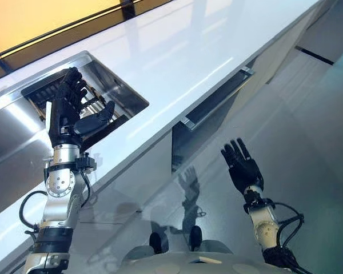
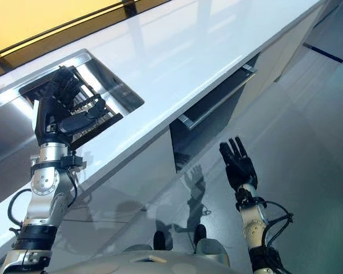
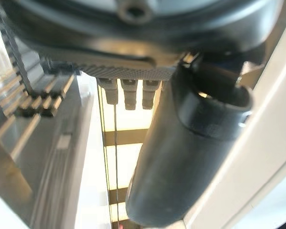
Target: Pick up plates and place into dishwasher.
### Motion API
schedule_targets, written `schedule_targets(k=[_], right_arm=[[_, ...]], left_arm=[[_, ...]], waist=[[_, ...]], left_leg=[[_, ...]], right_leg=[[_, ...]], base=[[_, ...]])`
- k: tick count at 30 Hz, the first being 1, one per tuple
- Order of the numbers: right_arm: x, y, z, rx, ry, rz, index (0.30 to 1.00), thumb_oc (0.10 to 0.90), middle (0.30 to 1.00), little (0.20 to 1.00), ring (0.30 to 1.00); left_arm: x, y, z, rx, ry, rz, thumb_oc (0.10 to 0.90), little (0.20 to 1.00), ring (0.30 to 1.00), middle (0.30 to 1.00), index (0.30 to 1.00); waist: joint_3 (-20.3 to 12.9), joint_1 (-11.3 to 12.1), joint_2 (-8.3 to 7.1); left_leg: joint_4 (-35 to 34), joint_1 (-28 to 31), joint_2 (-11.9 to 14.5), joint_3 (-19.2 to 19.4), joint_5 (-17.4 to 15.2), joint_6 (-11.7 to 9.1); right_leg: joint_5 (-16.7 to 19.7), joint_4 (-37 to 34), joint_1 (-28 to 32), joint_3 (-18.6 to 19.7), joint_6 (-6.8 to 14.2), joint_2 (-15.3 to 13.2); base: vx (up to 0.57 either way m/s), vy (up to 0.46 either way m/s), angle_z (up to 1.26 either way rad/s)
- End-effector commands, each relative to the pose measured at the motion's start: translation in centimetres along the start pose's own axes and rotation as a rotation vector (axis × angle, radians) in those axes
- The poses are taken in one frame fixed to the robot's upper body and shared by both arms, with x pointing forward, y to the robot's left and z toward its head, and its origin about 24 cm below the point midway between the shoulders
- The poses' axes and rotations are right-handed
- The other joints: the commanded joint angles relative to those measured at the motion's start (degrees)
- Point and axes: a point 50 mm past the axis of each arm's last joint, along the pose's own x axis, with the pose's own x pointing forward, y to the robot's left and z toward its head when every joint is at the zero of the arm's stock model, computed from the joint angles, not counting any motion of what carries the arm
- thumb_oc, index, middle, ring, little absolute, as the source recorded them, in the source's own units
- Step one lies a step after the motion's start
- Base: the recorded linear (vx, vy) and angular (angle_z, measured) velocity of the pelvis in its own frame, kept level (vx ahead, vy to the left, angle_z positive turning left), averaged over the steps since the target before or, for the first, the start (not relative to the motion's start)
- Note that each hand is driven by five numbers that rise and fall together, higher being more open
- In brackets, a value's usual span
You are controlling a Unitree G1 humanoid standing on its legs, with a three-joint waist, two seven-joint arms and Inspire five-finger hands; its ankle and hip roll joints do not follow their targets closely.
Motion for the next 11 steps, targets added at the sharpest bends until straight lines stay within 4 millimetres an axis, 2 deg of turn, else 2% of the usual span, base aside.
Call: schedule_targets(k=[1,6,11], right_arm=[[0.2,-0.8,2.4,-0.144,-0.094,-0.045,0.9,0.8,0.9,0.9,0.9],[-1.0,-4.3,0.1,-0.349,0.093,-0.228,0.9,0.8,0.9,0.9,0.9],[-3.5,-8.4,-2.4,-0.418,0.314,-0.351,0.9,0.8,0.9,0.9,0.9]], left_arm=[[2.4,0.0,2.9,-0.082,-0.188,0.031,0.8,0.9,0.9,0.9,0.9],[2.8,-0.2,3.4,-0.117,-0.208,0.039,0.8,0.9,0.9,0.9,0.9],[3.5,-0.5,3.9,-0.145,-0.217,0.037,0.8,0.9,0.9,0.9,0.9]], waist=[[-4.09,-0.96,1.66],[-4.38,-0.98,1.66],[-4.52,-0.56,1.61]], left_leg=[[1.4,-1.47,-2.48,1.06,-5.02,0.76],[2.3,-1.23,-2.55,0.69,-5.9,1.21],[2.98,-0.57,-2.81,-0.01,-6.7,1.78]], right_leg=[[-6.8,4.21,-0.36,1.06,2.33,2.15],[-8.27,6.68,-0.58,1.33,2.1,2.06],[-9.13,8.3,-0.51,1.14,1.88,2.2]], base=[[0.0,-0.001,-0.09],[0.0,-0.001,-0.04],[0.0,0.0,0.0]])
